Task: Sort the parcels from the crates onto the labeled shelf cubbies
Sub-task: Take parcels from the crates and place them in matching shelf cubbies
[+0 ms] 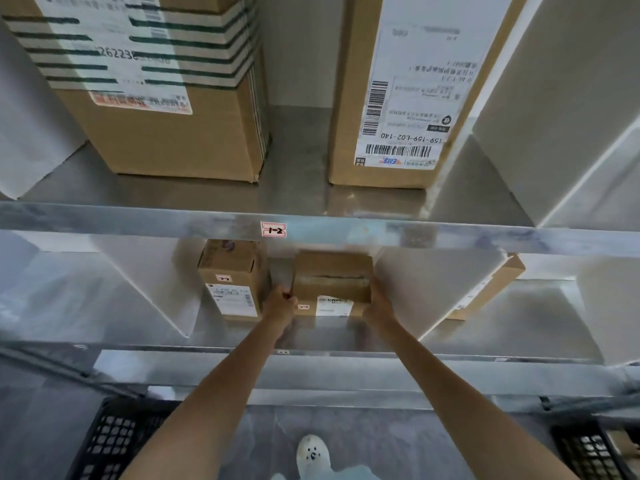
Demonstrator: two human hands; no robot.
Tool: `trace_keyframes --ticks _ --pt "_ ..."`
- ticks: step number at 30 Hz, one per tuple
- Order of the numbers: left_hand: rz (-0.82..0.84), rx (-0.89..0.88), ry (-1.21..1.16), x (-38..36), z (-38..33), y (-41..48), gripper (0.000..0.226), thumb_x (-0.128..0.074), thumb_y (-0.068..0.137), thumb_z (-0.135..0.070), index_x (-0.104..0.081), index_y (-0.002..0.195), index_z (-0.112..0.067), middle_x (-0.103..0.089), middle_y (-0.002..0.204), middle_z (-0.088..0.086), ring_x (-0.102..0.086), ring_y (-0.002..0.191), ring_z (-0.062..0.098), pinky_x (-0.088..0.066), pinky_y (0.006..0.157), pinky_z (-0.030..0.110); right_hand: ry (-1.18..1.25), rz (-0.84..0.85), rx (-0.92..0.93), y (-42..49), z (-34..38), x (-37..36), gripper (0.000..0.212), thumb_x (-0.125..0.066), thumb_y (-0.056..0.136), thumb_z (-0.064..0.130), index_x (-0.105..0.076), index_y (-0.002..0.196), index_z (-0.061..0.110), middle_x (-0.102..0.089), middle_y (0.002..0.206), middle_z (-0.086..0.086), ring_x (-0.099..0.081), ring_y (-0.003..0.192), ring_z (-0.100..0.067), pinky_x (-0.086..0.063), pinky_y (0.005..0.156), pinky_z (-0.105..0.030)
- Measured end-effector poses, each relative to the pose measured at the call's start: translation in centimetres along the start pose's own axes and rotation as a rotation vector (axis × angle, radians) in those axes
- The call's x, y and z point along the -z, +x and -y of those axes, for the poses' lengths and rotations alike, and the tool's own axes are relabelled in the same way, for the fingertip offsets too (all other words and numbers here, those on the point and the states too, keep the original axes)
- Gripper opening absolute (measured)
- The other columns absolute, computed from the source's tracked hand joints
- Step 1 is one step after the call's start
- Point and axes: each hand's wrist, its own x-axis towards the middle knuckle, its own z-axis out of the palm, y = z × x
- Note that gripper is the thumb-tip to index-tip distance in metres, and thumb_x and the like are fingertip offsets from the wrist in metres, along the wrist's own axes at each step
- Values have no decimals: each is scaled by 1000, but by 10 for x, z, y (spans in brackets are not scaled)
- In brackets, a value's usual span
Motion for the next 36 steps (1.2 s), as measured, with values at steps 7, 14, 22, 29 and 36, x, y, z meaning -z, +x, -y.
trace_keyframes --ticks 7,14,22,29,36 --pt "-51 -94 161 4 -17 -23 15 -47 93 -10 -59 103 -6 -62 95 11 -60 89 25 -47 75 33 -245 10 0 15 -11 -7 86 -48 82 -4 0 151 15 -23 153 -12 -37 130 -32 -34 107 -36" --pt "-99 -206 278 13 -26 -61 19 -39 93 -4 -55 100 2 -56 91 15 -53 84 24 -41 71 32 -380 -104 160 -13 1 -7 88 -55 81 -2 0 149 3 -3 157 -17 -8 145 -30 -11 115 -27" --pt "-100 -412 232 44 -33 -127 29 -44 91 -5 -58 116 -1 -63 115 14 -58 107 26 -43 84 28 -326 -176 330 -82 40 -6 73 -38 72 -18 -32 140 4 -25 146 -20 -25 135 -35 -19 112 -29" --pt "-274 -568 86 91 -24 -196 21 -45 90 -7 -64 98 -12 -68 100 2 -60 95 19 -40 76 23 -297 -183 558 -146 81 -35 52 -42 83 -8 -45 134 3 -45 132 -18 -40 121 -35 -32 105 -36" --pt "-471 -549 16 146 21 -258 21 -43 94 -9 -62 103 -9 -66 101 5 -59 91 20 -44 75 24 -209 35 781 -222 117 -73 36 -32 99 20 -49 129 11 -51 129 -8 -44 121 -23 -36 99 -30"
